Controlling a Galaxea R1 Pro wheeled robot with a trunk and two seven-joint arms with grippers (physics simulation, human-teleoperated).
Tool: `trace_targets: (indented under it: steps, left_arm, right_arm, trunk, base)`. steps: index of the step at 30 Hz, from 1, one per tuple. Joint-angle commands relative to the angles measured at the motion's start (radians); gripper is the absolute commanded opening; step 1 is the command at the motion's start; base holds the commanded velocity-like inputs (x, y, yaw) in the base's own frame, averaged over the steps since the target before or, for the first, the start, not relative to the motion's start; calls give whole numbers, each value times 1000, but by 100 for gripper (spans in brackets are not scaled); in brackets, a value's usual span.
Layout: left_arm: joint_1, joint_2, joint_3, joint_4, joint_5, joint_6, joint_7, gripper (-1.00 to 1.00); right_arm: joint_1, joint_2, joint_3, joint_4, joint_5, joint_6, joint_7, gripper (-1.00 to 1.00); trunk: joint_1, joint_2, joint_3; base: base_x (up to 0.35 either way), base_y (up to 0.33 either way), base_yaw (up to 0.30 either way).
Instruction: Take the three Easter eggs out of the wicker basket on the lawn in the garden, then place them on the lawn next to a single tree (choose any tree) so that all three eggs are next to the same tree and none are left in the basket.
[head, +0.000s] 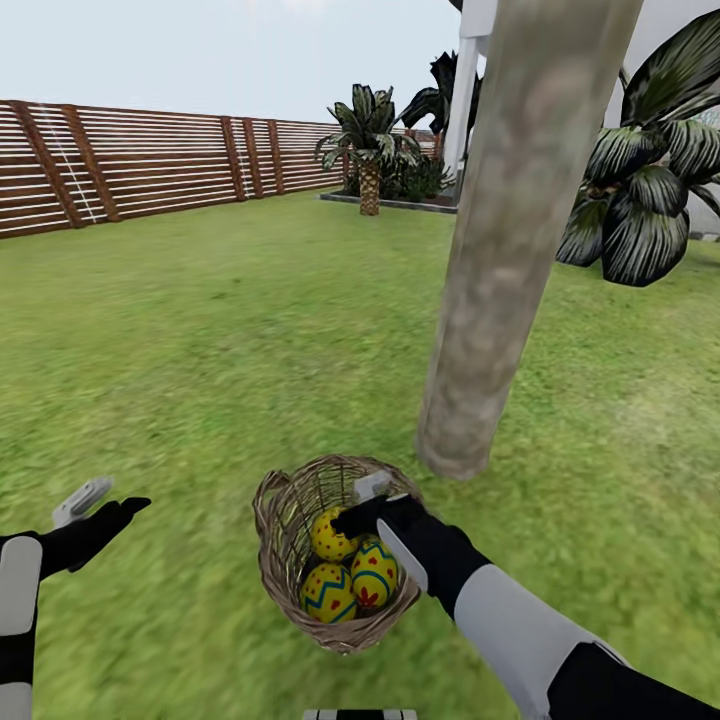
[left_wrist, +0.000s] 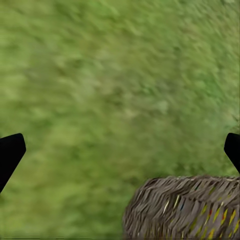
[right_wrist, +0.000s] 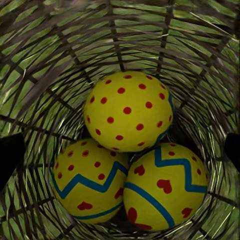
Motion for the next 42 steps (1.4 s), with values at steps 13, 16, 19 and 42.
trace_targets:
  steps: [13, 16, 19, 42]
  left_arm:
    - [2, -1, 1, -1, 11, 5, 7, 100]
    - [2, -3, 1, 0, 11, 5, 7, 100]
    - [2, -6, 1, 0, 11, 5, 7, 100]
    - [2, -6, 1, -1, 11, 5, 7, 100]
  right_arm:
    - [-75, 0, 22, -74, -2, 16, -59, 100]
    - [-82, 0, 39, -91, -4, 30, -76, 100]
    - [-86, 0, 78, -169, -8, 108, -281, 100]
    - [-120, 0, 214, -226, -193, 137, -208, 100]
  trunk:
    - [0, 0, -1]
    - [0, 0, -1]
    - [0, 0, -1]
    - [0, 0, -1]
  base:
    - [0, 0, 0]
    - [0, 0, 0]
    - [0, 0, 0]
    - [0, 0, 53]
